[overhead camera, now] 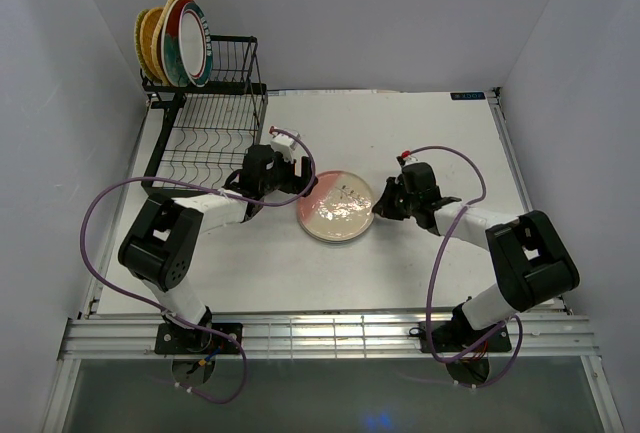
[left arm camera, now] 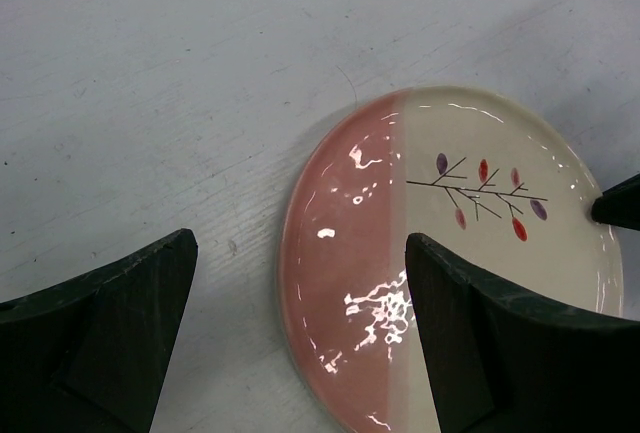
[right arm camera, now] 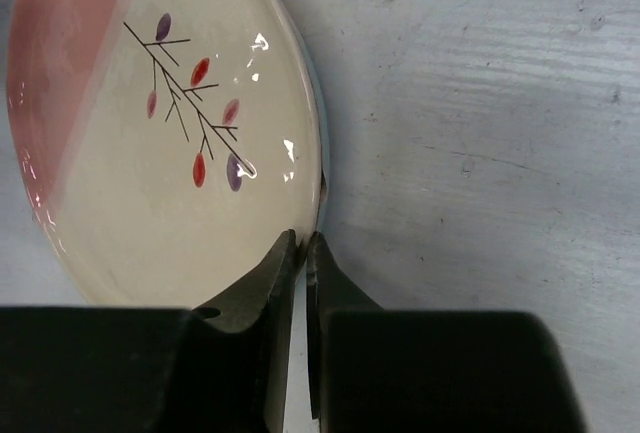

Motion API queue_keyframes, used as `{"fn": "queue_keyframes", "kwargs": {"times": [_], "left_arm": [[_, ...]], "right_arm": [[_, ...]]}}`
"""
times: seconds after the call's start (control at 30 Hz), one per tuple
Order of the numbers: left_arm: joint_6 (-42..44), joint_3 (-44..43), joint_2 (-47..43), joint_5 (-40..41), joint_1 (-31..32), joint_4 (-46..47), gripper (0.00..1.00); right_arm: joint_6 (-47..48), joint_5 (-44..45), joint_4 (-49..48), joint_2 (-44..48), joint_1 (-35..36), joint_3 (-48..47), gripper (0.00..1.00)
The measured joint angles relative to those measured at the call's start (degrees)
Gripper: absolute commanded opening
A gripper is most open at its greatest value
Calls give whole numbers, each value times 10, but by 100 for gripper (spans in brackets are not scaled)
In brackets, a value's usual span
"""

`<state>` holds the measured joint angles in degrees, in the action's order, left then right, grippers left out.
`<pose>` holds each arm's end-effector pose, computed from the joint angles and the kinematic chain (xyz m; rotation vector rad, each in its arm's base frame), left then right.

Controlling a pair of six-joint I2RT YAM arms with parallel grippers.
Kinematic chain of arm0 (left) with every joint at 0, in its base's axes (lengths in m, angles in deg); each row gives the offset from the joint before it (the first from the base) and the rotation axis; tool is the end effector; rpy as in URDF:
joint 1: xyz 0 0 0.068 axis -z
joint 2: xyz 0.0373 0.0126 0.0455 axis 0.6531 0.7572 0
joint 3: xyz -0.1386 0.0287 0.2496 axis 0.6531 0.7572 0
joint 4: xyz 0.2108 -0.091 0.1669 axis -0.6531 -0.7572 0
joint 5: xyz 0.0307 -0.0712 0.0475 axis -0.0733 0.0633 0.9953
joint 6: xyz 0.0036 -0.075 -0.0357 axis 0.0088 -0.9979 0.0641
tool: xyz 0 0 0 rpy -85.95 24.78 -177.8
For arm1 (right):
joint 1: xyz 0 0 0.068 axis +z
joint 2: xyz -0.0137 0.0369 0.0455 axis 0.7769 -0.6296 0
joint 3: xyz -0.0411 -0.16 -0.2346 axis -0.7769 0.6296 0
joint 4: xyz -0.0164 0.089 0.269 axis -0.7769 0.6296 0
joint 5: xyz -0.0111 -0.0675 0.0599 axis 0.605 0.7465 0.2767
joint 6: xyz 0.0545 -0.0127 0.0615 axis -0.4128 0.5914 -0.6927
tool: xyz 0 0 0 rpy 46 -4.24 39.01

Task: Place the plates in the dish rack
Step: Pick up the plate at the center of the board.

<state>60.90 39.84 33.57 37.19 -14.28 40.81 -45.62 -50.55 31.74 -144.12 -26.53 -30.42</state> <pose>0.3576 -0.1943 0.1616 0.4518 2.0337 -0.5801 0.3059 0.1483 0.1369 0.0271 2.3298 0.6164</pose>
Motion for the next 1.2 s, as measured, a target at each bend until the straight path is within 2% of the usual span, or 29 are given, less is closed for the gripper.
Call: {"fn": "queue_keyframes", "kwargs": {"times": [0.53,1.07,1.17,1.2], "left_arm": [[0,-1,0,-31,0,-7,95],[1,-2,0,-41,0,-7,95],[1,-2,0,-41,0,-7,95],[1,-2,0,-41,0,-7,95]], "right_arm": [[-7,14,-14,45,-6,16,8],[-7,47,4,46,-28,16,8],[-8,65,11,46,-30,16,14],[-7,71,15,46,-30,16,21]]}}
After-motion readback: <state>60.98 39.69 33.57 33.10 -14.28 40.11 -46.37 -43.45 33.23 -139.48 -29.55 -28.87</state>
